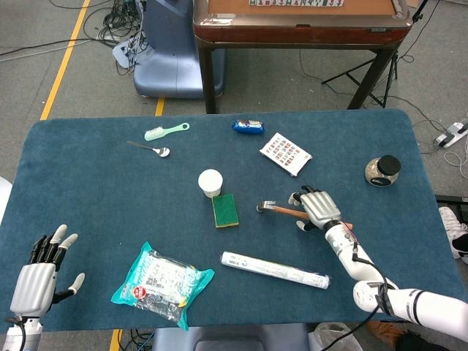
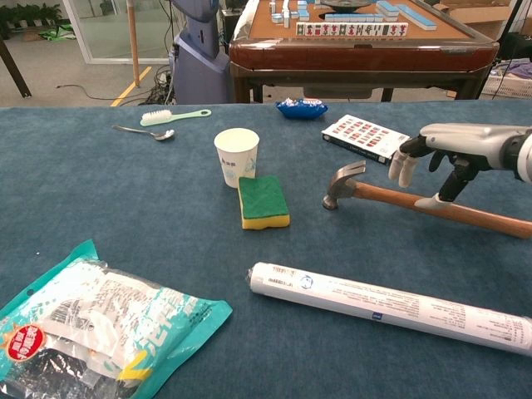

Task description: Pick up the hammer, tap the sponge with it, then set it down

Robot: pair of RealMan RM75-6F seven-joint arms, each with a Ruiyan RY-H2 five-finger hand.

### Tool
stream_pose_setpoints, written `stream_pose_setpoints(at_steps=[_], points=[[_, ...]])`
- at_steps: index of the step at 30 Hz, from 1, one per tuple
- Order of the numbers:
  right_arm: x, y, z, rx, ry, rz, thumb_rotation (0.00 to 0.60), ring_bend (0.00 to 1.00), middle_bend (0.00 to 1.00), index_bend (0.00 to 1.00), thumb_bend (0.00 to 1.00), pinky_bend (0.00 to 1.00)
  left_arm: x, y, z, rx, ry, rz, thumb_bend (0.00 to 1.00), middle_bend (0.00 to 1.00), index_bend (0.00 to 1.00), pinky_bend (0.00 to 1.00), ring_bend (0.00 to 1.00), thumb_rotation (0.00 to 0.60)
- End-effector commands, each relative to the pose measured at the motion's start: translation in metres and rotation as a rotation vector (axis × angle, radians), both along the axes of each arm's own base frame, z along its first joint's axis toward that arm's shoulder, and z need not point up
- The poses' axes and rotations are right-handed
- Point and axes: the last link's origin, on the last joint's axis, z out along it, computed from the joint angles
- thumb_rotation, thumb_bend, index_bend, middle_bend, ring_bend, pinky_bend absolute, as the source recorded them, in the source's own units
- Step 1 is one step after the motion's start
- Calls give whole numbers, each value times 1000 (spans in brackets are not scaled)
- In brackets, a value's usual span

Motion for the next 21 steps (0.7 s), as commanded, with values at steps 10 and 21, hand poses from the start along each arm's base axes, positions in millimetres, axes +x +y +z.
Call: stream_pose_setpoints(at_steps=[10, 21], points=[[7, -13, -24, 38, 4, -34, 600, 165, 408, 379, 359, 253, -3, -1, 2, 4, 0, 5, 245, 18, 135, 0, 29, 600], [4, -17, -29, 47, -2, -65, 600, 189, 427, 401, 479, 253, -3, 1, 0, 1, 5, 6, 245, 18, 136, 0, 29, 600]])
